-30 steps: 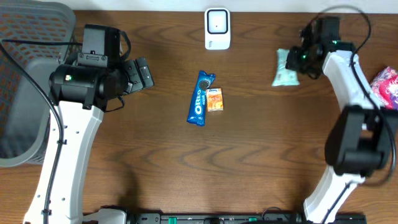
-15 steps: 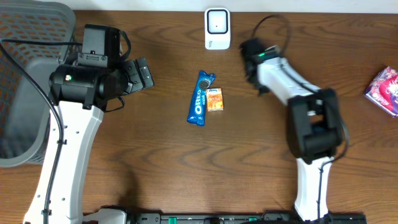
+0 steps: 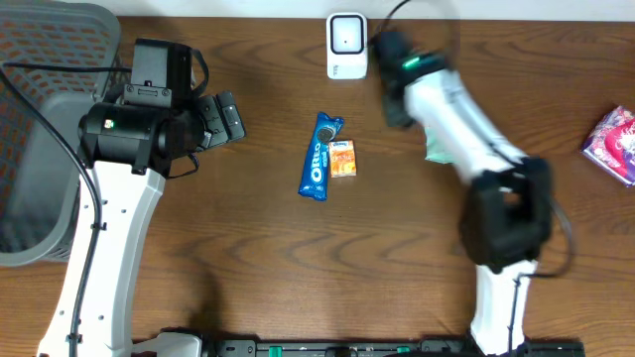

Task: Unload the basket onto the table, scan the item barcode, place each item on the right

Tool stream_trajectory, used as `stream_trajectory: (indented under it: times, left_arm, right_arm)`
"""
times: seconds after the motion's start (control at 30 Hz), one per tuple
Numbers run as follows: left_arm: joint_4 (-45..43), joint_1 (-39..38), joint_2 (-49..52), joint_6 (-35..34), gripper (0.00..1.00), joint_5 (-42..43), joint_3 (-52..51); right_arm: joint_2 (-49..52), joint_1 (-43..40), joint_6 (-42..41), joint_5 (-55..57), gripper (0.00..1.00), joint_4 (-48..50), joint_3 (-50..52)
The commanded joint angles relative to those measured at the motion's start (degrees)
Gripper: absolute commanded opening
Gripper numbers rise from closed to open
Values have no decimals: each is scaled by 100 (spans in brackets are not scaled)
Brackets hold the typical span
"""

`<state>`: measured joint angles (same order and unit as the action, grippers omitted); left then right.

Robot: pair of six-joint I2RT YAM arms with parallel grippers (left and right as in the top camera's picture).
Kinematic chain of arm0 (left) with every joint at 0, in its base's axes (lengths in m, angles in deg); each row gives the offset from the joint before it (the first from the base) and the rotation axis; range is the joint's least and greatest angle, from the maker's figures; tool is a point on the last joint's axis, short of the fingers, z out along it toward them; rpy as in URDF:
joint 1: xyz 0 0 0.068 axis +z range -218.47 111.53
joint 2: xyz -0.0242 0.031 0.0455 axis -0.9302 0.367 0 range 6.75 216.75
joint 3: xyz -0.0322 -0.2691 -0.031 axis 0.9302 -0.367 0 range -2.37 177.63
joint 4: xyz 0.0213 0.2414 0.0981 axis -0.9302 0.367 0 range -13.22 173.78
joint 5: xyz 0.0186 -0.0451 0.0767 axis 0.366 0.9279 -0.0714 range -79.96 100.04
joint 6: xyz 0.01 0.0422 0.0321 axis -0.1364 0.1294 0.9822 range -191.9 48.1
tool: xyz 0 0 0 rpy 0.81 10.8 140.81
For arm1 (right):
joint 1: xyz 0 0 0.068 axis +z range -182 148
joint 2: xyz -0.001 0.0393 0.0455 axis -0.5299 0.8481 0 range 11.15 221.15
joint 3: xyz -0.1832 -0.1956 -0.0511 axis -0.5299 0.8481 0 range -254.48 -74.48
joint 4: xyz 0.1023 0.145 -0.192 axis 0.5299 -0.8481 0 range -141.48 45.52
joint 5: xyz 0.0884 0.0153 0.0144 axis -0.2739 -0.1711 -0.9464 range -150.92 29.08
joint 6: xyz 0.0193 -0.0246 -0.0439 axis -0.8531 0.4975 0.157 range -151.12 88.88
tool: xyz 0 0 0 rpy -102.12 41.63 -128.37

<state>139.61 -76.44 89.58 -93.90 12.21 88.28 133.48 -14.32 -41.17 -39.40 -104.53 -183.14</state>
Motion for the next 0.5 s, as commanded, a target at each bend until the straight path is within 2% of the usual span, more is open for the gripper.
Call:
stream_trajectory:
  times: [0.0,0.1,0.23,0.47]
  left_arm:
    - [15,28,-9,101,98,-74,22]
    - [13,28,-9,101,98,-74,22]
    - [13,28,-9,101,98,-74,22]
    - [15,28,-9,98,98,-74,22]
  right_arm:
    - [-339,-949,533,-1853,72,-293,-190]
    - [-234,-1692,992,-3202,66,-422,-4]
    - [-24,-2555,1200,-4690,49,-31,575]
    - [50,-3003,1233,-6074,48,1231,1749]
